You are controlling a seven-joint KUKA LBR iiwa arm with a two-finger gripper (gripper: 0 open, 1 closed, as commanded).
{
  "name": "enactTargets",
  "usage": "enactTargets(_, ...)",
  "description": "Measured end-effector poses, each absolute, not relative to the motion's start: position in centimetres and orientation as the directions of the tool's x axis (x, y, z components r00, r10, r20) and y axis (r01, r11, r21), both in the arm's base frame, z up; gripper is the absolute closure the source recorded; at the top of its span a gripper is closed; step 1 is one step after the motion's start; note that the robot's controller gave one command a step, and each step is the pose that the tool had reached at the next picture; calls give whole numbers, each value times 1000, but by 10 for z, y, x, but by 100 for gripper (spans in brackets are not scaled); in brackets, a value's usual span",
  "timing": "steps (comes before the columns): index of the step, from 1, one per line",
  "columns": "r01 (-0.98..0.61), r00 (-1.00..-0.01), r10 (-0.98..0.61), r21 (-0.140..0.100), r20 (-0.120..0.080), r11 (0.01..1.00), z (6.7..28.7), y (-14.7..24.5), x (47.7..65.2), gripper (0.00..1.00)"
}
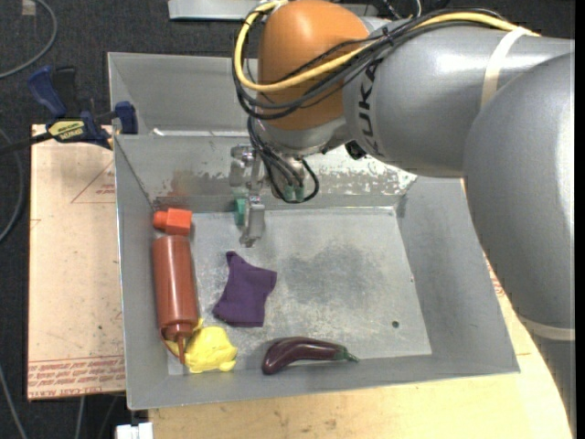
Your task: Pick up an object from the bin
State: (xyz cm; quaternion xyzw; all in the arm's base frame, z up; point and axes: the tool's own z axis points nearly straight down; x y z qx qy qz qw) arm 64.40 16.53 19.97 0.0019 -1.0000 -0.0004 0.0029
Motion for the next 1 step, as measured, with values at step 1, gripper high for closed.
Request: enactTargets(1, -1, -1000, -1, 2, -2, 1000, 205, 165, 646, 0)
